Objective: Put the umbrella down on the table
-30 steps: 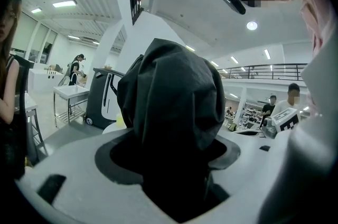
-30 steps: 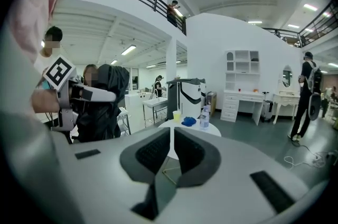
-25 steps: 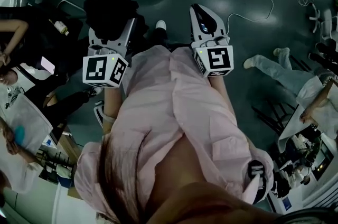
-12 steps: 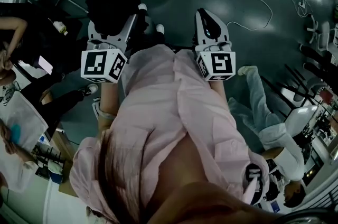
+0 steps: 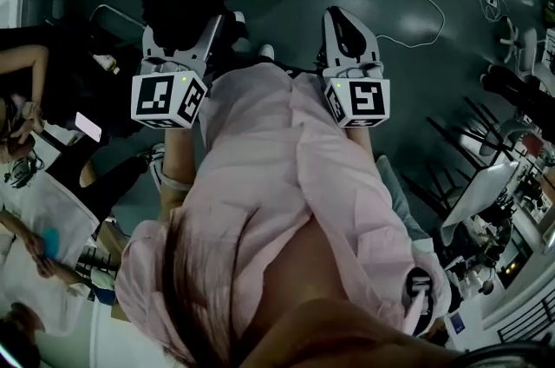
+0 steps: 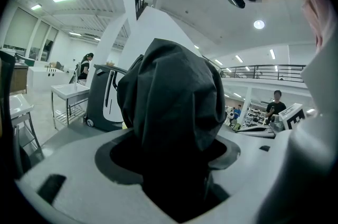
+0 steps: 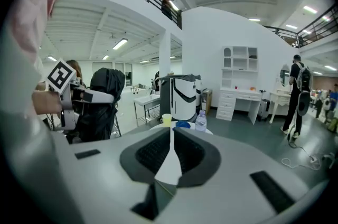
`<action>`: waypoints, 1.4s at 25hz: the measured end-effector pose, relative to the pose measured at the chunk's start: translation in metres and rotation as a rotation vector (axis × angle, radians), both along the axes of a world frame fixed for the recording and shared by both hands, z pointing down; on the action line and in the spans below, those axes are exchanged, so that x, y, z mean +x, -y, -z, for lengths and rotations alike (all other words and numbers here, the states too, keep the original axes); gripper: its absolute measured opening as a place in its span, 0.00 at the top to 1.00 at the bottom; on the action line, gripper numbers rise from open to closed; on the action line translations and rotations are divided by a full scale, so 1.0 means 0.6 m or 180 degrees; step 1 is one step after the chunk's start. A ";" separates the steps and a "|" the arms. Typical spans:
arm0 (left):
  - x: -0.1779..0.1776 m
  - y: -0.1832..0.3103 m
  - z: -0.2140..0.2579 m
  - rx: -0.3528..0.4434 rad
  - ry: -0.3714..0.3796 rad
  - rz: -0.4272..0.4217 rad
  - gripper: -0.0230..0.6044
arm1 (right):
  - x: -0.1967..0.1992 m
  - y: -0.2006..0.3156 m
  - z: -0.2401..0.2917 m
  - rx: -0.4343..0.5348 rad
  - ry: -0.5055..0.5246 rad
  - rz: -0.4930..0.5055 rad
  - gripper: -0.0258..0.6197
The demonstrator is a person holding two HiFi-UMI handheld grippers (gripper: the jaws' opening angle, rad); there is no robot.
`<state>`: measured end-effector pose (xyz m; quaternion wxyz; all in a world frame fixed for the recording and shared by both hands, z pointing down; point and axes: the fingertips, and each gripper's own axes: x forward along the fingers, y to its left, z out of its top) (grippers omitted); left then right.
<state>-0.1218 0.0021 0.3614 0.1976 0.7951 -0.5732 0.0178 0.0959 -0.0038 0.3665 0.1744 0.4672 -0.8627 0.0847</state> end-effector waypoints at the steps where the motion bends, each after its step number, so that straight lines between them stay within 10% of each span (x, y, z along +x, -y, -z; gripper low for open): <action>1: -0.009 0.012 0.001 -0.0004 0.0010 -0.0023 0.43 | -0.008 0.009 0.003 0.0004 -0.0012 -0.0020 0.90; 14: -0.079 0.110 -0.007 -0.0089 0.0050 -0.0118 0.43 | -0.049 0.088 -0.008 -0.0131 -0.0088 -0.0280 0.90; 35: -0.082 0.179 0.002 -0.0267 0.0243 0.0696 0.43 | -0.015 0.252 -0.007 -0.0127 0.0006 0.0203 0.90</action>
